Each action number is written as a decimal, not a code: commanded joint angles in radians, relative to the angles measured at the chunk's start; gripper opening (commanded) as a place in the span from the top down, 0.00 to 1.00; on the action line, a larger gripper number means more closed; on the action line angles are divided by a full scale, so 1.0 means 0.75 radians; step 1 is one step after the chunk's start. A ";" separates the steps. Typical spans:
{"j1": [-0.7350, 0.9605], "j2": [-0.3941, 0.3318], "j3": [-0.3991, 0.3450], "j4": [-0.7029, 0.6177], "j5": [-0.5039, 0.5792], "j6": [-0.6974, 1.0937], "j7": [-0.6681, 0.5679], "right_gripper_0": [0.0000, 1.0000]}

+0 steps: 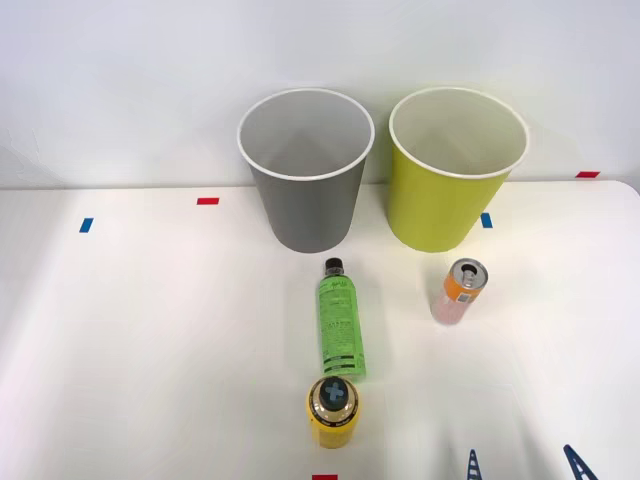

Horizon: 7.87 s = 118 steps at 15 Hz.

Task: Put cans in the gray bin, plastic bottles in the light green bin

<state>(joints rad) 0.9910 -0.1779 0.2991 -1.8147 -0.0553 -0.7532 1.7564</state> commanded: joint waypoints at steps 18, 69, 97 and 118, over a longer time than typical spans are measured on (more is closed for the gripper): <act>0.000 0.000 0.000 0.000 0.000 0.000 0.000 0.00; -0.900 0.141 -0.084 0.370 -0.102 0.235 -0.299 0.00; -1.037 0.029 -0.098 0.301 -0.170 0.405 -0.292 1.00; -1.464 -0.063 0.002 -0.342 -0.448 1.190 -0.446 1.00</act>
<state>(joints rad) -0.0751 -0.2441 0.3092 -2.0708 -0.3867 0.0892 1.4270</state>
